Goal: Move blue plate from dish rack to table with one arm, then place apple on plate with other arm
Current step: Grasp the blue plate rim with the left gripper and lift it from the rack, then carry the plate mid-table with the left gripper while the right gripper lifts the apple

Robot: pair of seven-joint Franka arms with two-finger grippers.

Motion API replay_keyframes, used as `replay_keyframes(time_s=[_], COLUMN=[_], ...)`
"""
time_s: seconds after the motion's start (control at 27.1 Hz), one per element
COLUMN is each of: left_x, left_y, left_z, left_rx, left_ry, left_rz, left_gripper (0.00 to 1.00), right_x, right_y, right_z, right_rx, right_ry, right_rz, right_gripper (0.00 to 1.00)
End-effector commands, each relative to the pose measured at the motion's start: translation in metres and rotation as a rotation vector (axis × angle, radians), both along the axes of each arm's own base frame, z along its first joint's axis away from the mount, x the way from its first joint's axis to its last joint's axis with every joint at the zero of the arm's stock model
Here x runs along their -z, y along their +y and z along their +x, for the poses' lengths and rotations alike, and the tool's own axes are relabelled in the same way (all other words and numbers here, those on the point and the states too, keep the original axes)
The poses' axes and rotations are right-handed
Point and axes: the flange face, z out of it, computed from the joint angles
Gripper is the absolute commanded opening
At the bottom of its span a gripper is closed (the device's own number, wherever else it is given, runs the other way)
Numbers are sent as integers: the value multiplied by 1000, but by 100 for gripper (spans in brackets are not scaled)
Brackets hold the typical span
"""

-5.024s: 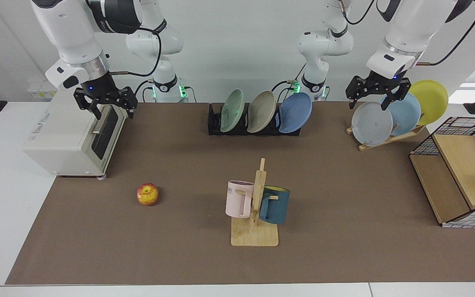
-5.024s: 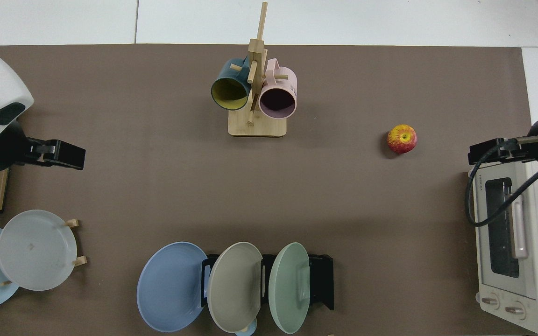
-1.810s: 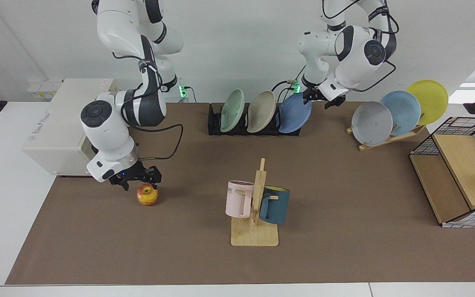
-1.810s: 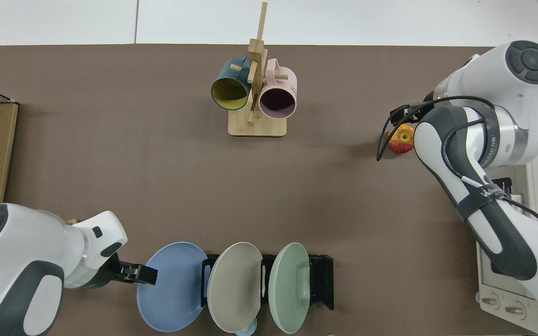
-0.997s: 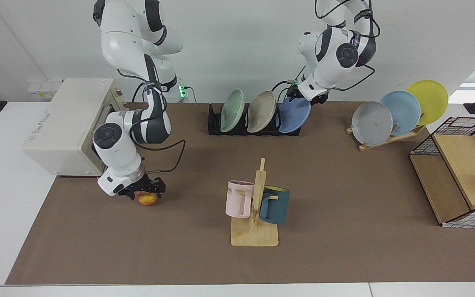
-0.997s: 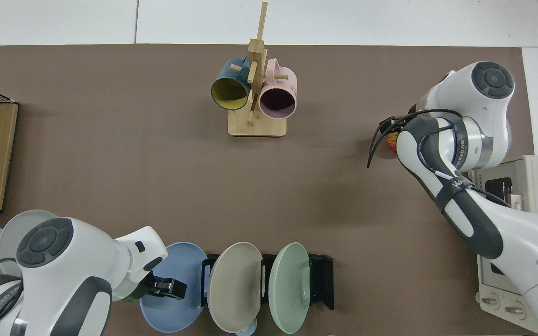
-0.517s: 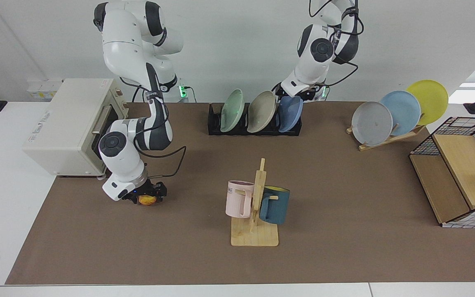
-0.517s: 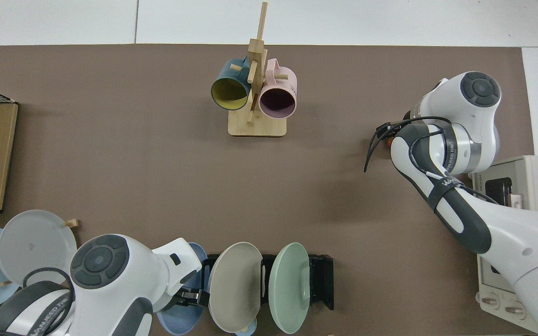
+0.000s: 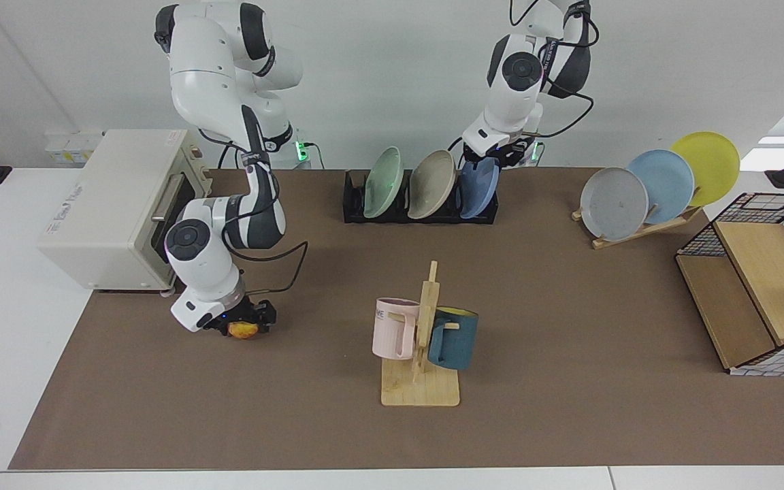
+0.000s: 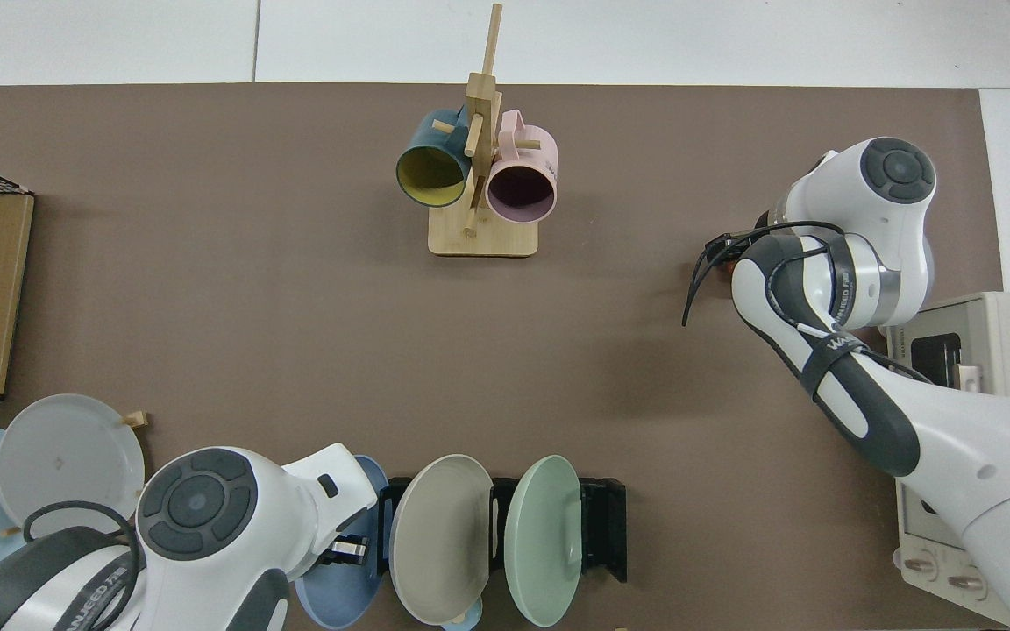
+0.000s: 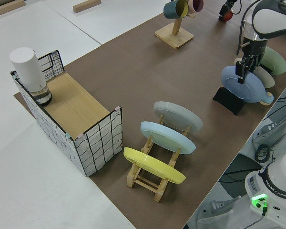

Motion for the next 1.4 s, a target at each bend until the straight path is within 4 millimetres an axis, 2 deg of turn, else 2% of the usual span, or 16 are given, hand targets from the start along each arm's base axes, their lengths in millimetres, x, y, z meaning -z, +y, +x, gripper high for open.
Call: replay_keyframes(time_s=[0.0,0.04,0.11,0.18,0.26,0.37,0.63,0.85,0.96,1.07,1.22,1.37], left_x=[-10,-12,-13,-14,-15,-21,-30,-50,-66,-91,-123,-135], left_y=[3,2,4,2,-1,-9,-10,-10,-2,10,32,47], left_z=[2,2,2,0,-2,-4,-5,4,14,25,41,68], left_rx=[-3,0,0,-3,-2,-10,-13,-27,-50,-78,-71,-89], left_ry=[-37,-42,-50,-59,-70,-111,-135,-156,-154,-168,-198,-202], left_rz=[45,54,74,91,107,157,212,195,160,131,79,39], left_gripper=[12,6,0,0,0,0,0,0,0,0,0,0], right_x=[0,0,0,1,-1,-2,-12,-28,-42,-58,-93,-131], right_y=[-2,-1,-1,1,0,-1,-1,-2,-2,-2,8,11], right_z=[-3,-3,-3,-4,-4,-3,-2,-2,-3,-5,-14,-27], right_rx=[-31,-33,-34,-46,-48,-48,-48,-46,-44,-44,-49,-52], right_ry=[2,4,10,18,16,13,2,-9,-21,-24,-19,-9], right_rz=[-6,-6,-6,-16,-21,-21,-21,-21,-20,-18,-14,-12], right_gripper=[83,75,44,18,5,2,2,3,2,3,3,3])
